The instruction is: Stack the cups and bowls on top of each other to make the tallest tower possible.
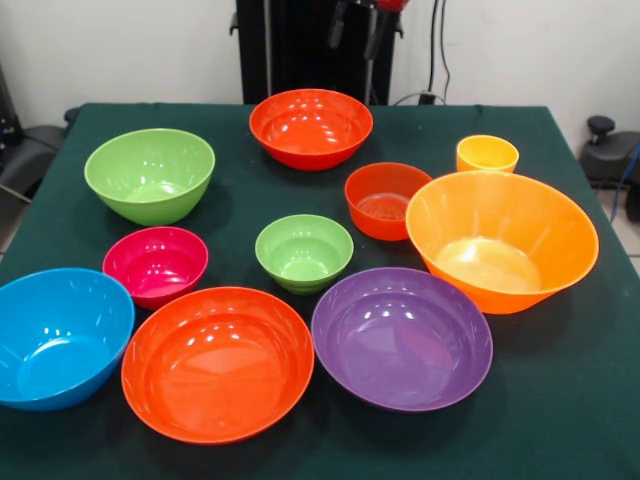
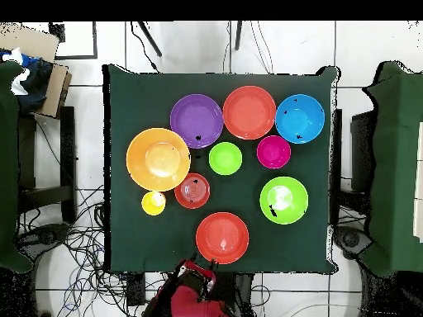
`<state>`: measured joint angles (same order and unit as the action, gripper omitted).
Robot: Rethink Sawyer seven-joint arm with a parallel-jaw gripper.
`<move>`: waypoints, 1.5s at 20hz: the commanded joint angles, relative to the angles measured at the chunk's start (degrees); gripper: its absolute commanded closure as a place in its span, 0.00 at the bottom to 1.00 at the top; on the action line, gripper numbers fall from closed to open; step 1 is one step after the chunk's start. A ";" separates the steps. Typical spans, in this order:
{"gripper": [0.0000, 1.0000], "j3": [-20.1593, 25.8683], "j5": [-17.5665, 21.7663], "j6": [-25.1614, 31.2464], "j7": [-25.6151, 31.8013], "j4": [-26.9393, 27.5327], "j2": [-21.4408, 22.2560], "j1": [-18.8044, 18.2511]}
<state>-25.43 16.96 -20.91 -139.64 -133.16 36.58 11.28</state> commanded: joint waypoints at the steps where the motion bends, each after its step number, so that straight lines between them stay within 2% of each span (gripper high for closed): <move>1: 0.00 2.60 -1.56 -6.31 -2.76 9.63 -8.39 -0.65; 10: 0.00 0.88 -3.75 -10.64 -3.25 10.09 -11.65 1.51; 15: 0.00 0.65 -4.50 -11.24 -3.20 10.46 -12.34 2.33; 23: 0.00 0.27 -7.03 -8.77 -3.36 10.77 -11.65 5.24; 30: 0.00 -0.24 -12.11 -6.64 -3.97 11.33 -12.03 8.91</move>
<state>-28.97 11.30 -30.07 -139.64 -128.61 26.53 17.37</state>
